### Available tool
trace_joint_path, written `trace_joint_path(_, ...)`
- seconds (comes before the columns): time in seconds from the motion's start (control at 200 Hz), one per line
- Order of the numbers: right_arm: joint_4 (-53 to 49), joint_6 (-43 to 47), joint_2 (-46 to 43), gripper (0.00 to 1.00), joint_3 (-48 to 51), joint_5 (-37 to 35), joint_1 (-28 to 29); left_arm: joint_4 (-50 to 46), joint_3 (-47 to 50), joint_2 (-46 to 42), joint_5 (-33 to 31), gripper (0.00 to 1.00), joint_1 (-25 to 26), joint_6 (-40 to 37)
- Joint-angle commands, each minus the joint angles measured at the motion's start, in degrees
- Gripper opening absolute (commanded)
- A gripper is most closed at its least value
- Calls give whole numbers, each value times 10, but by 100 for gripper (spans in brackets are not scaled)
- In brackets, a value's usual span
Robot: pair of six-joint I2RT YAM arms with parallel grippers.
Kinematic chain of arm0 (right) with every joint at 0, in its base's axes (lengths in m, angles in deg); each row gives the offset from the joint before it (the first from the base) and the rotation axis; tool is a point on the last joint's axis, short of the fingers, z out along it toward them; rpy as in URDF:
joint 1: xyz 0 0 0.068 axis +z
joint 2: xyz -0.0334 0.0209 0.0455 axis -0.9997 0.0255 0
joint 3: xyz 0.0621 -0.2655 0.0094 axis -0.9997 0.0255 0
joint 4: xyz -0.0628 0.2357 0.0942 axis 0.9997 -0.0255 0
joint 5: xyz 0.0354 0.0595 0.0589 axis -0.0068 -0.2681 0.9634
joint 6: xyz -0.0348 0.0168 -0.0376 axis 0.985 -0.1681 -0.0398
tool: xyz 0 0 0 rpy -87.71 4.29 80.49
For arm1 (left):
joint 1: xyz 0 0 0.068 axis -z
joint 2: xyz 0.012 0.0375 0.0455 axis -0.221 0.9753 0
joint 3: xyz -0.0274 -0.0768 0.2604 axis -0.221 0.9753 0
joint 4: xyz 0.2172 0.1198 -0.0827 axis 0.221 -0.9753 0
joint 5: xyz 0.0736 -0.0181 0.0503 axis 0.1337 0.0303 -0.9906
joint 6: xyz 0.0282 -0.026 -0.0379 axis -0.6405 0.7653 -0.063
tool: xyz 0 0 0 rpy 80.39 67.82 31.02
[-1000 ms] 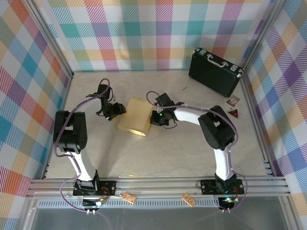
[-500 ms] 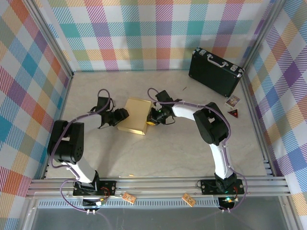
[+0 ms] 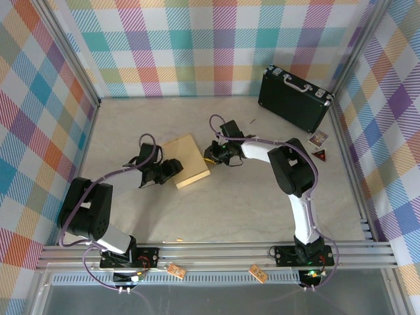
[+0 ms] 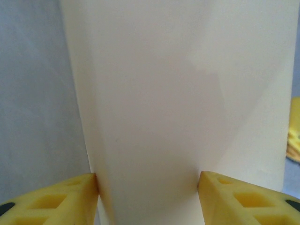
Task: Fold the paper box
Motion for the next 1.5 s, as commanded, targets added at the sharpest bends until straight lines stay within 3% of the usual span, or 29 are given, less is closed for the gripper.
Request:
trace_joint_path(0.0,-91,95,-53,18,1,5,32,-96,-19,-10,43,57,24,-51)
trace_joint_path(0.24,-198,196,-107,21,46,-80,4,-103,-16,-5,24,57,21,-59)
trace_joint_path(0.61,-178,224,-131,16,128,-13,12,-119,-28,-8,22,55,21,-68)
trace_joint_path(0.985,-140,223,-82,16,53,73,92,-91,-15,-1,53,52,24,-64)
trace_joint_path(1.085,-144,226,-93,17,57,63,91,-111,-22,-3,42,53,24,-76)
trace_joint_path(1.35,-233,243,-123,19,61,-77,16,-231,-68,-42,-64,65,-8,-118)
trace_joint_path(1.495,-234,245,-99,19,18,-66,-42,-242,-86,-68,-107,67,-60,-119)
